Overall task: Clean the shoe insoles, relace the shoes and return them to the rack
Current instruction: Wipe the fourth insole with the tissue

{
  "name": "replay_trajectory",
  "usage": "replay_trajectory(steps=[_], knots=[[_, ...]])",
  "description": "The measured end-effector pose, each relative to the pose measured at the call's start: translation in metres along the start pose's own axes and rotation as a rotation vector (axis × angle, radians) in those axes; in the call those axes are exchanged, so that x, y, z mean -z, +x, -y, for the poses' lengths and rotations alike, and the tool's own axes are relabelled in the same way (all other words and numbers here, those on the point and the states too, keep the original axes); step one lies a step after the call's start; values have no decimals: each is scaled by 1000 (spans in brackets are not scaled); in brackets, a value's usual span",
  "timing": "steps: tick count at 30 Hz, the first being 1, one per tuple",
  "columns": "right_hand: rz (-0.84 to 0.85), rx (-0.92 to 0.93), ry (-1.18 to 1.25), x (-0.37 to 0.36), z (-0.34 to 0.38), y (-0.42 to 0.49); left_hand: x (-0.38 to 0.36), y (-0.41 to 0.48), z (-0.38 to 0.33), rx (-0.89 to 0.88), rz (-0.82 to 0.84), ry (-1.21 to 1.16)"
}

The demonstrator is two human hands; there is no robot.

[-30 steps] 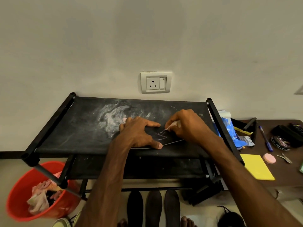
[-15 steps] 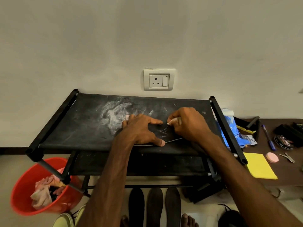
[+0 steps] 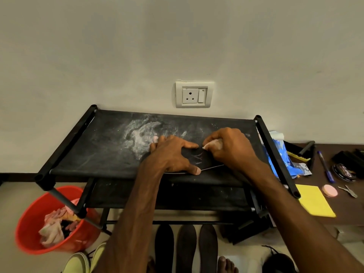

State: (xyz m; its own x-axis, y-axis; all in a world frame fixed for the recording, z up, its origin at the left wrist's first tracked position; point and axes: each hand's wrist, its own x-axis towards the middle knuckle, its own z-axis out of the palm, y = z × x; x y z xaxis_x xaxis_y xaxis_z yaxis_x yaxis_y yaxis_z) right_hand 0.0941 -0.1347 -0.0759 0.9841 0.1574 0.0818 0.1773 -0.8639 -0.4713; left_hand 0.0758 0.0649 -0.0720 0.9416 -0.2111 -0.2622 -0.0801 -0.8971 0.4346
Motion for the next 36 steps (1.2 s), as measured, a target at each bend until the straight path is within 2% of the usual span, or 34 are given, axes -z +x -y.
replay_trajectory(steps=[2, 4, 6, 11, 15, 17, 19, 22, 28, 32, 33, 36], knots=[[-42, -35, 17, -5, 3, 3, 0, 0, 0, -2, 6, -2], [-10, -13, -16, -8, 3, 6, 0, 1, 1, -2, 2, -14], [75, 60, -75, -5, 3, 6, 0, 0, 1, 0, -6, -29], [311, 160, -8, 12, 6, 0, -2, 1, 0, -4, -29, -58], [72, 58, -99, 2, 6, 2, -3, 0, 0, 1, -36, -56], [7, 51, -123, -3, 9, 1, -3, 0, 0, 2, -35, -49], [71, 112, -138, -3, 11, 0, -2, 0, 1, -1, -31, -45], [268, 183, -57, 4, 13, -2, -3, 1, 0, -7, -27, -42], [150, 116, -123, 11, 13, -2, -2, 0, 0, -1, -33, -55], [399, 267, -6, 19, 13, -10, -3, 0, 1, -4, -35, -56], [412, 268, 18, 19, 11, -11, -3, 1, 1, -8, -38, -54], [228, 182, -1, 14, 1, -7, -3, 1, 2, -8, -44, -47]])
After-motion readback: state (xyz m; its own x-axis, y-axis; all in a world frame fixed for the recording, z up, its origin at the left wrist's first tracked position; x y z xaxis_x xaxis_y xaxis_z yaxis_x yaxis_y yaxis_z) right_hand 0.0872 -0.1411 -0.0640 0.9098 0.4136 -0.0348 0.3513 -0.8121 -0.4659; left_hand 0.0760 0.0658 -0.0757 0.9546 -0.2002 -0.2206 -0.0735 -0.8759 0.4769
